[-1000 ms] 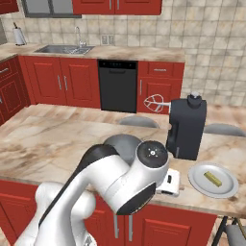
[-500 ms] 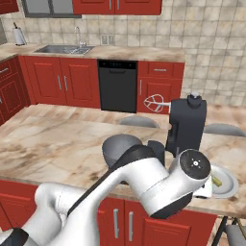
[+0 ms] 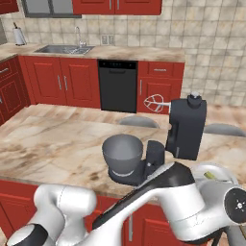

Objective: Add butter and sugar cubes to the stand mixer bowl and then turn on the stand mixer to begin making frosting.

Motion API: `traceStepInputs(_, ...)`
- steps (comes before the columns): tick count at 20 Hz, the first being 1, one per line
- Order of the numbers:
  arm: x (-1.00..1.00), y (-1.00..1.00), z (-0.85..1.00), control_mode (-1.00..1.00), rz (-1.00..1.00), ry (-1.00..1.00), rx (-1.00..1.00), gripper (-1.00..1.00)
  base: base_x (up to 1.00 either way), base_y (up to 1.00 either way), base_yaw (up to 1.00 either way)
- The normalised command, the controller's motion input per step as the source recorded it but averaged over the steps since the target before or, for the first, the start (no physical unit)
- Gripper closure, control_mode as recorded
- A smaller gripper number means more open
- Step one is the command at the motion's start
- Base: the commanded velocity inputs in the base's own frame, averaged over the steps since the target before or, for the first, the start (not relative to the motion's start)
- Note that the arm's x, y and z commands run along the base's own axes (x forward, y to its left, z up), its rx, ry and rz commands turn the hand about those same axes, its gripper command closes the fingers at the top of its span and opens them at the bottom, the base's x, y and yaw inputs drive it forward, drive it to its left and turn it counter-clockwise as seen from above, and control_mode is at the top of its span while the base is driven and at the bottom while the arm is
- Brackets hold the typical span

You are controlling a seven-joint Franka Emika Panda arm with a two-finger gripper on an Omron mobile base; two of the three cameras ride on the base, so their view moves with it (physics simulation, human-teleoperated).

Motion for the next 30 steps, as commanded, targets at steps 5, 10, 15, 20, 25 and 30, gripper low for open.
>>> traceStepInputs(5,0.31,-0.29,-0.13,-1.0,0.23,-0.23,0.0,-1.0,0.0,0.0,0.0)
traceStepInputs(10,0.54,-0.31,-0.22,-1.0,0.29,-0.15,0.0,-1.0,0.0,0.0,0.0)
traceStepInputs(15,0.48,-0.32,-0.27,-1.0,0.22,-0.09,0.0,-1.0,0.0,0.0,0.0)
traceStepInputs(20,0.31,-0.39,-0.27,-1.0,0.03,0.0,0.0,-1.0,0.0,0.0,0.0)
traceStepInputs(25,0.44,-0.29,-0.33,-1.0,-0.02,0.01,0.0,-1.0,0.0,0.0,0.0)
traceStepInputs(30,0.52,-0.13,-0.44,-1.0,-0.05,0.0,-0.03,-1.0,0.0,0.0,0.0)
